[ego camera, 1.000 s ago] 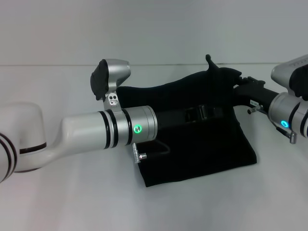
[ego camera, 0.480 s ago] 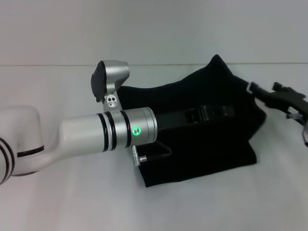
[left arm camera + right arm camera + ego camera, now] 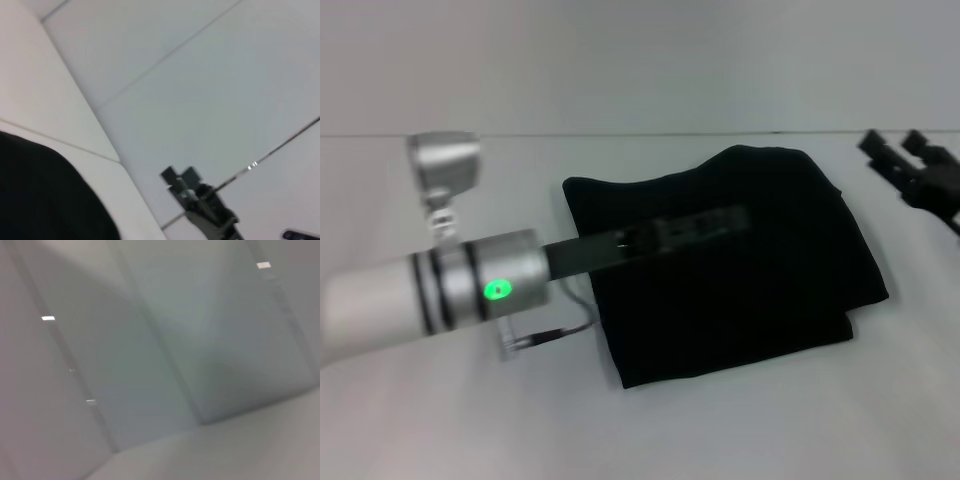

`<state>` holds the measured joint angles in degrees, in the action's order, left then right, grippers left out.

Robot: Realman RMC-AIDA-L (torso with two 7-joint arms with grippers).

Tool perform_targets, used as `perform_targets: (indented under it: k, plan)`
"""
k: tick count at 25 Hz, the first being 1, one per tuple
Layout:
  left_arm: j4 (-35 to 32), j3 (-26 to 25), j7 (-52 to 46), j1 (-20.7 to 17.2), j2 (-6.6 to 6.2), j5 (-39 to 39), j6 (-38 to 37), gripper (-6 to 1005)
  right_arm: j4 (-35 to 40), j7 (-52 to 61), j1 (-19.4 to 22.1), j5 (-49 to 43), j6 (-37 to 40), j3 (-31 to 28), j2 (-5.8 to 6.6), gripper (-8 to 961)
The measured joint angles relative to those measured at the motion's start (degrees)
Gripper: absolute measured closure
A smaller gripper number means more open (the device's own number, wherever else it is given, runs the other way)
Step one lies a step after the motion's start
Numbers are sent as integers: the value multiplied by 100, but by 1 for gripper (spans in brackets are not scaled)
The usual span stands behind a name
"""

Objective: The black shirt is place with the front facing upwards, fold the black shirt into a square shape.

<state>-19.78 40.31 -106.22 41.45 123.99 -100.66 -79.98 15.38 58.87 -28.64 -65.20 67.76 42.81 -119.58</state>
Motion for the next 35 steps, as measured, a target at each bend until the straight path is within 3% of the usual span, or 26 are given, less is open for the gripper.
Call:
perform_targets:
  k: [6,8,22,28,35]
  plan:
    - [-764,-270,-91,-896,-8,24,-679,109,-171,16,-551,-518,-535,572,-65,115]
    - [-792,-433,-179,-1036,-16,-4,-775,111,-314,17,-678,-536,-868,677,-72,115]
    - [-734,-539,-606,-1245,-77,-128,-718,104,-730,52,-593,-504,-1927,727,-56,115]
    - [-667,-538,-658,-1242,-77,-145,-716,110,-671,41,-368,-489,-1686,674,-46,115]
    - [-680,-525,-1330,-1180,-105,-339,-452,116,-401,-700,112,-566,-281,846,-28,115]
